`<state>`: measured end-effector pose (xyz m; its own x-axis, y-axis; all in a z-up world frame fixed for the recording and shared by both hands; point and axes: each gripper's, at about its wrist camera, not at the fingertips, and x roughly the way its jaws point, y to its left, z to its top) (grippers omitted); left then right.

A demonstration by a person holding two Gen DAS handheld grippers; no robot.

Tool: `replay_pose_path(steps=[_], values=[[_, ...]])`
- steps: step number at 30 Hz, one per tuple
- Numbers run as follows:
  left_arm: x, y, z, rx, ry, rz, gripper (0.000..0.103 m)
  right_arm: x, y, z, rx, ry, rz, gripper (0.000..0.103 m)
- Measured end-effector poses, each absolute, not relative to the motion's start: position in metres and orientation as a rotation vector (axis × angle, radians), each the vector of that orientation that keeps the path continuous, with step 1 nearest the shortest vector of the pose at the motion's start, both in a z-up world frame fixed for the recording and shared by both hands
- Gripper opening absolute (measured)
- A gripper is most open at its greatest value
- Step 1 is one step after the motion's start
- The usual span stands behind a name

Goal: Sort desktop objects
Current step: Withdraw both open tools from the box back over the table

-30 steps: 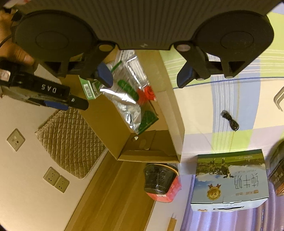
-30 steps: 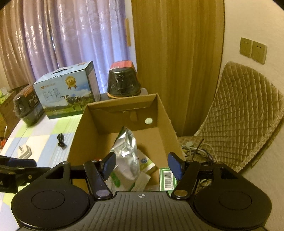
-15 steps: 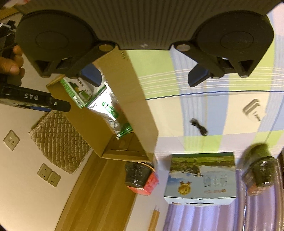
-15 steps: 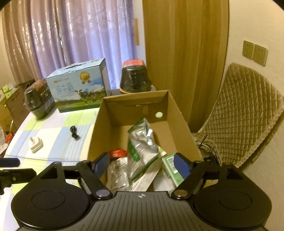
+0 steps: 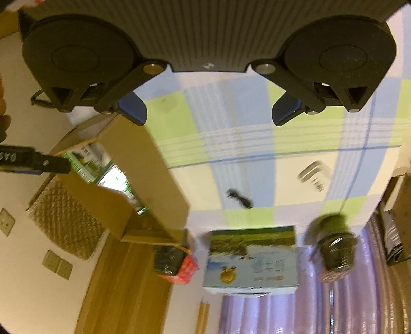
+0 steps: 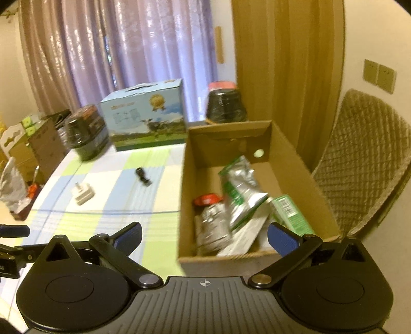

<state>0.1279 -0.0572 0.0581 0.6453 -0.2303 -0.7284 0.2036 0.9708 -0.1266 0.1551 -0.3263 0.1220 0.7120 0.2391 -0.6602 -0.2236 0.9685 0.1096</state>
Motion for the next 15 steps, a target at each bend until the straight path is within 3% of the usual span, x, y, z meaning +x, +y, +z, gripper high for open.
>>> replay_pose_path(steps=[15], values=[[0.09, 0.017, 0.029, -0.087, 0.889, -0.131, 0.102, 0.14, -0.25, 0.099, -0.031, 0.791, 0.383, 0.101]])
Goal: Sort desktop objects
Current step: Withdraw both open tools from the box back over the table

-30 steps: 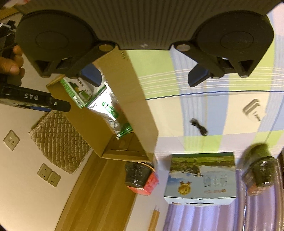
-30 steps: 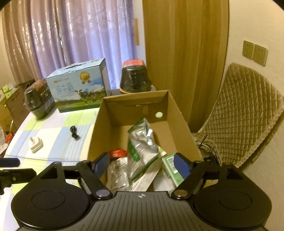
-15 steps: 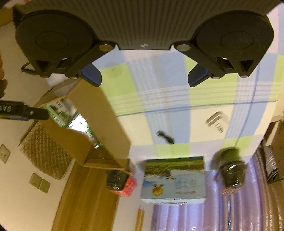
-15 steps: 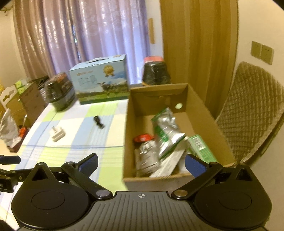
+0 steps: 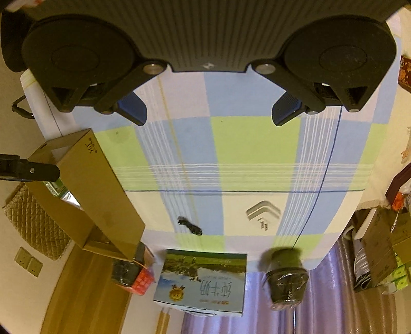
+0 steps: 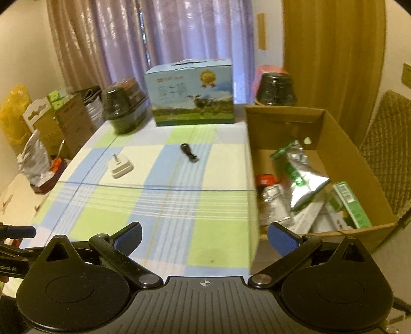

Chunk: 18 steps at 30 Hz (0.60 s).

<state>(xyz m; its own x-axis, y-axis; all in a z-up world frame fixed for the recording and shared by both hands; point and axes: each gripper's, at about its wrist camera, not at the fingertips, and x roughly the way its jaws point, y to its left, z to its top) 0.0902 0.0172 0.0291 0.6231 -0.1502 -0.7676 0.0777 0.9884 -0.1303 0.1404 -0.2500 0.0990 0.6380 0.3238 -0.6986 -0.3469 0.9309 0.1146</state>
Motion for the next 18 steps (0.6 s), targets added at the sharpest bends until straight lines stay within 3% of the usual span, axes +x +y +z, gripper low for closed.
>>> replay_pose_path(steps=[18], values=[[0.093, 0.031, 0.018, -0.114, 0.906, -0.113, 0.102, 0.144, -0.218, 0.086, -0.061, 0.827, 0.425, 0.101]])
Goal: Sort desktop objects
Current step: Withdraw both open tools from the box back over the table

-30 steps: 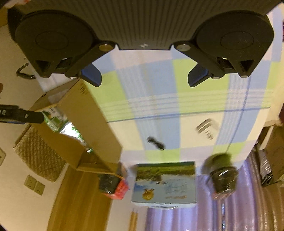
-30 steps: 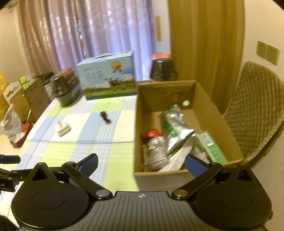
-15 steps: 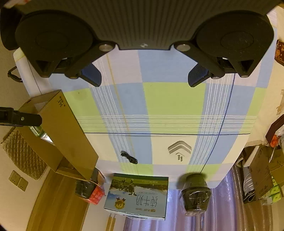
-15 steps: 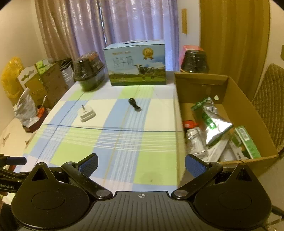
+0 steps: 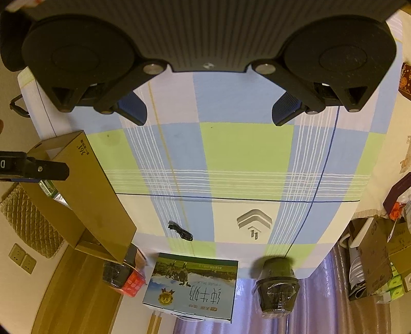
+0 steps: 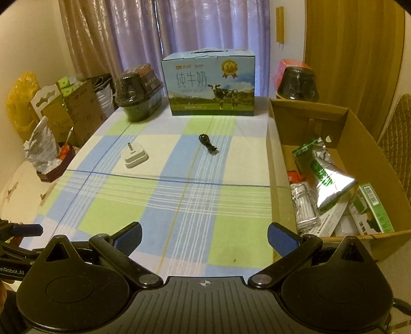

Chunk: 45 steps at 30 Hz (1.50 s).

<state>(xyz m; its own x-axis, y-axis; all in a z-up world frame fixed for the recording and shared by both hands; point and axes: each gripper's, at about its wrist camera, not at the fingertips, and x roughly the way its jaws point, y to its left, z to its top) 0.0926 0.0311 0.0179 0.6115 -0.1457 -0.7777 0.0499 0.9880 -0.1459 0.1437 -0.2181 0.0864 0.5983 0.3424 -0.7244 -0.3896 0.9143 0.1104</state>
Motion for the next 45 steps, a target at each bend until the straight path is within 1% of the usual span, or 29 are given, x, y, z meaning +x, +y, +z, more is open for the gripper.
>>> replay_pose_path(steps=[24, 36, 45], values=[[0.107, 0.04, 0.005, -0.111, 0.925, -0.103, 0.102, 0.164, -0.205, 0.058, -0.087, 0.9, 0.435, 0.101], [0.129, 0.043, -0.009, -0.105, 0.942, -0.102, 0.102, 0.184, -0.195, 0.038, -0.1, 0.942, 0.44, 0.101], [0.159, 0.05, -0.014, -0.089, 0.93, -0.088, 0.102, 0.209, -0.183, 0.023, -0.12, 0.959, 0.45, 0.101]])
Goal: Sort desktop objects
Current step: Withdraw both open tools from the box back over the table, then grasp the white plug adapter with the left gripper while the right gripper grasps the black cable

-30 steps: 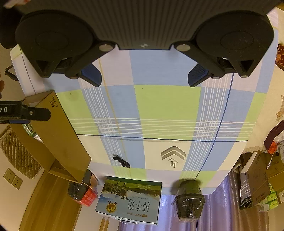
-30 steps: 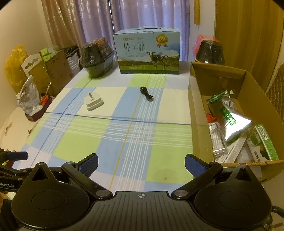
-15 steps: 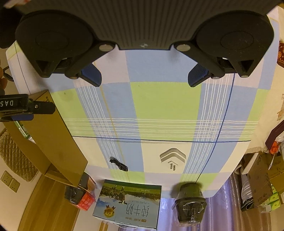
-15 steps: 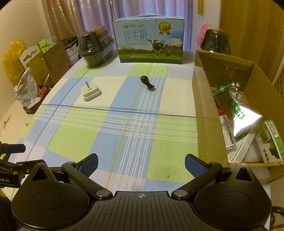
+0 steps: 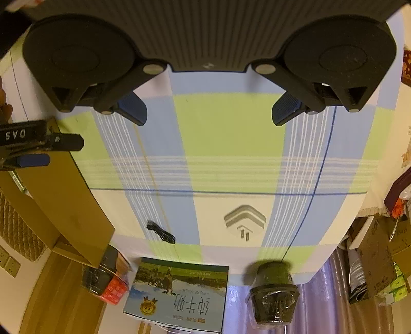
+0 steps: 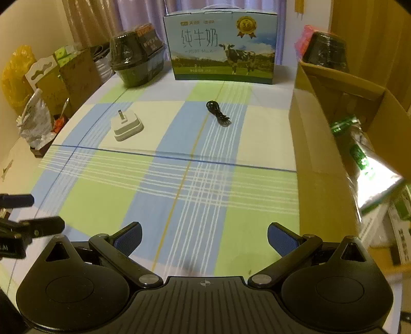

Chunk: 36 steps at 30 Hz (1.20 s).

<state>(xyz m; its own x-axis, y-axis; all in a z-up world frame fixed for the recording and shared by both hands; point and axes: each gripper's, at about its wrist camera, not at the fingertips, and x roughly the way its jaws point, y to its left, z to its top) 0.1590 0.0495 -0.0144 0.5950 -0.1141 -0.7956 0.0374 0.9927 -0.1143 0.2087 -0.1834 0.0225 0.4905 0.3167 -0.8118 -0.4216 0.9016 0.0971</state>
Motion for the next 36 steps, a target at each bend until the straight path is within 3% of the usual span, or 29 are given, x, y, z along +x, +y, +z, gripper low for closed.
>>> replay_pose_path(steps=[25, 30, 36], values=[[0.306, 0.096, -0.062, 0.27, 0.755, -0.224, 0.101, 0.321, -0.125, -0.02, -0.267, 0.761, 0.543, 0.1], [0.333, 0.101, -0.074, 0.298, 0.76, -0.293, 0.101, 0.344, -0.122, -0.028, -0.318, 0.731, 0.541, 0.09], [0.354, 0.105, -0.086, 0.279, 0.769, -0.32, 0.098, 0.368, -0.117, -0.038, -0.346, 0.718, 0.543, 0.086]])
